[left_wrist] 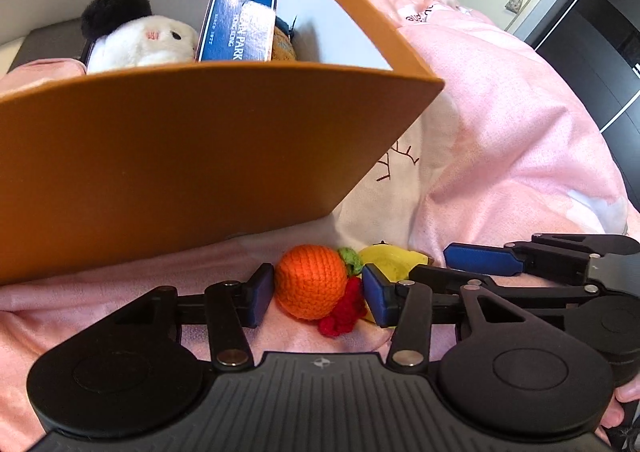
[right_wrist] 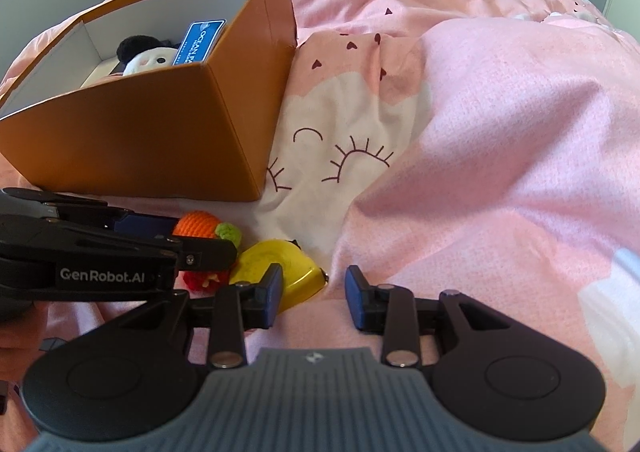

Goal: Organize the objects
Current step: 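Grasp the orange crochet fruit with the left gripper while the right grasps the yellow tape measure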

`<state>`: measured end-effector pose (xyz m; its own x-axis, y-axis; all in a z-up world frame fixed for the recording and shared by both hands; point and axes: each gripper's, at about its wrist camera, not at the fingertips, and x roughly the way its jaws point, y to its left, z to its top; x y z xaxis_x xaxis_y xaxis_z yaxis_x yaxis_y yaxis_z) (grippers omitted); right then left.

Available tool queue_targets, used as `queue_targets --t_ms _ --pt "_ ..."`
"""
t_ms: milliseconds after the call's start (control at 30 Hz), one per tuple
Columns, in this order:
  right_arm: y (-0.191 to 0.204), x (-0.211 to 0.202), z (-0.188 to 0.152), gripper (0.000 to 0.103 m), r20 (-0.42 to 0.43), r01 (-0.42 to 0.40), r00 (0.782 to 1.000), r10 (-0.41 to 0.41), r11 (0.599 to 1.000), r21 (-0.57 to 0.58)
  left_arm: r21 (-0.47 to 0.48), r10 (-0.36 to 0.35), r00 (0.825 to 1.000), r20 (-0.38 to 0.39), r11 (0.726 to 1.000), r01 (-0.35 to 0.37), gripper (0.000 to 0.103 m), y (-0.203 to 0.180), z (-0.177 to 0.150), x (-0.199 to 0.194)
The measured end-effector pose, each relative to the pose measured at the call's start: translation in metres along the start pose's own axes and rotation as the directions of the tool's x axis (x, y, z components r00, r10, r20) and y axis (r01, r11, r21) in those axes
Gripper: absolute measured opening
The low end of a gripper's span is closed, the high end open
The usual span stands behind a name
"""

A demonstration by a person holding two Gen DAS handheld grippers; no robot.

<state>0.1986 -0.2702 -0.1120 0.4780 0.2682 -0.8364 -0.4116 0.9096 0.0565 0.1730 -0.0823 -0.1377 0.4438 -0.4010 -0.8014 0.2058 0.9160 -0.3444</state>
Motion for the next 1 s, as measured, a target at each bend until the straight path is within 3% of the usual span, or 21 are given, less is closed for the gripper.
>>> queue_targets --t_ms 200,367,700,1000 --pt "0.009 -0.002 0.0 0.044 0.005 0.003 1.0 -0.003 0.999 -0.052 0.024 0.056 0.998 0.007 0.998 -0.056 0.054 -0.003 -0.002 -0.02" --pt "0.016 -0.001 0.003 0.056 -0.005 -0.017 1.0 0.016 0.994 -0.112 0.009 0.116 0.993 -0.015 0.993 -0.116 0.054 0.002 -0.003 -0.03" --pt "0.03 0.016 0.009 0.069 -0.076 -0.025 0.997 0.006 0.967 -0.253 -0.038 0.103 0.994 -0.047 0.994 -0.105 0.054 0.017 -0.01 -0.021" --pt "0.031 0.03 0.01 0.069 -0.128 -0.026 0.992 -0.009 0.964 -0.264 -0.04 0.106 0.993 -0.058 0.993 -0.108 0.055 0.016 -0.01 -0.015"
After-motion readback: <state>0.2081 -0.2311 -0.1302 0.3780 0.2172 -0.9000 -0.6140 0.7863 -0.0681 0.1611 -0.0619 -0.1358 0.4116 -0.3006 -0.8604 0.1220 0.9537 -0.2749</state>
